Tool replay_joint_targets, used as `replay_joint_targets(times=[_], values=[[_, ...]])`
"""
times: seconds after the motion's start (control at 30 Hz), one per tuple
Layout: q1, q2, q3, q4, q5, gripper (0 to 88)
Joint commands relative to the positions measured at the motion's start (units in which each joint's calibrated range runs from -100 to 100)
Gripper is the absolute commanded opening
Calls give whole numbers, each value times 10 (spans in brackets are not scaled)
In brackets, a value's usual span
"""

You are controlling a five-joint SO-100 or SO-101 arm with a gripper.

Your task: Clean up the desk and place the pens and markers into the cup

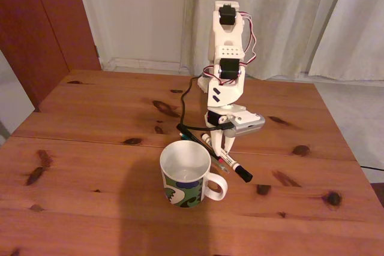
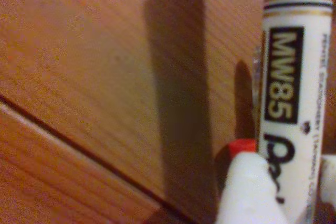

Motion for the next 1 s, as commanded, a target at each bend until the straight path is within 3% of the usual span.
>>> replay_joint_targets(times=[0.0, 0.53, 0.97], values=[[3, -56, -42, -10, -2, 8], [27, -197, -43, -12, -17, 8], [92, -238, -43, -163, -75, 8]])
